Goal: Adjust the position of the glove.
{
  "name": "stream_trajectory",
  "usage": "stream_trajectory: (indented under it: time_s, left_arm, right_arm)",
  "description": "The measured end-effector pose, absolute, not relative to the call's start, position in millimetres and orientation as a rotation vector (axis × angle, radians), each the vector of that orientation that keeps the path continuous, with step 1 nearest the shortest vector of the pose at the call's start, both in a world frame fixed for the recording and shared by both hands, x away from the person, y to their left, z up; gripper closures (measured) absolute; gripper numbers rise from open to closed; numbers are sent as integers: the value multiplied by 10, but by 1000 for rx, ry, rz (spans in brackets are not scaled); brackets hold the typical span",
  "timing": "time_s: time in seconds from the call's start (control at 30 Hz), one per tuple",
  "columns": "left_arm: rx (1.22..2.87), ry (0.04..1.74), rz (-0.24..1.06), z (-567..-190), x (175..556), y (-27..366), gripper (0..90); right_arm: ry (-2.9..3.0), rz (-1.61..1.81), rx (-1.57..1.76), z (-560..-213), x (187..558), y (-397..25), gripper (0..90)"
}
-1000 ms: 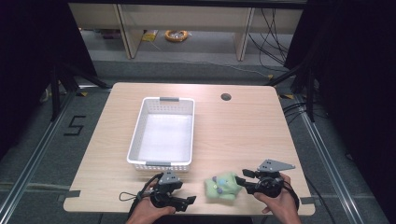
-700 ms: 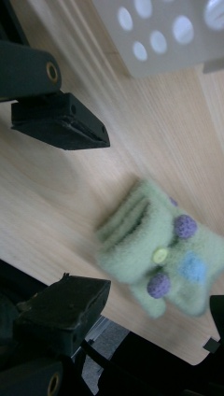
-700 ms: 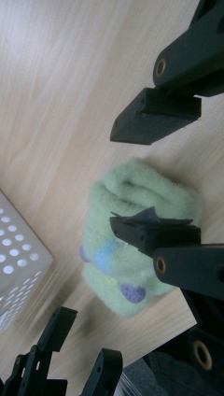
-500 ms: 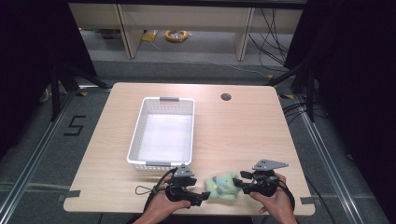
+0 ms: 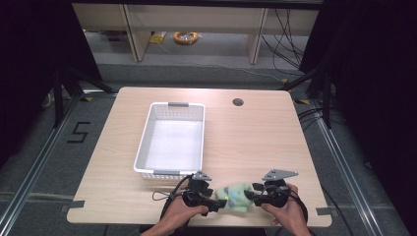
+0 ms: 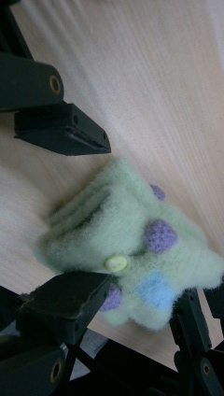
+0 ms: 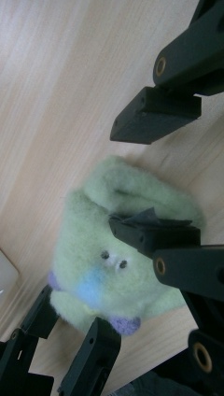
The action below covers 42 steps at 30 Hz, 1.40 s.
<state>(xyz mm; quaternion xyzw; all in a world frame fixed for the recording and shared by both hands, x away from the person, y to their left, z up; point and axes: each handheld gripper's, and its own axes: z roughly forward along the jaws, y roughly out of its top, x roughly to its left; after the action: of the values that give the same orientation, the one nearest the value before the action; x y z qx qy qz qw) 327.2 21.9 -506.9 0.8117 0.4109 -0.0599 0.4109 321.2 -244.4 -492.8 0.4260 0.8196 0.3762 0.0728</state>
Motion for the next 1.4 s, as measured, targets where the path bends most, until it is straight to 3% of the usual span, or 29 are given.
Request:
stream_trajectory:
  time_s: [0.27,0.6,1.03,1.4]
  left_arm:
    - [2077,997,-138,-5077,3286,135,357]
    - [2081,935,-129,-5109,3276,76,490]
    - [2046,926,-153,-5134,3309,118,645]
    - [2037,911,-124,-5106,3268,133,696]
  right_arm:
    - [2513,1116,1320,-4949,3223,-2459,532]
    - [2558,1139,1358,-5005,3273,-2462,559]
    - [2576,1313,1456,-5114,3320,-2518,711]
    - [2568,1319,1368,-5051,3267,-2503,796]
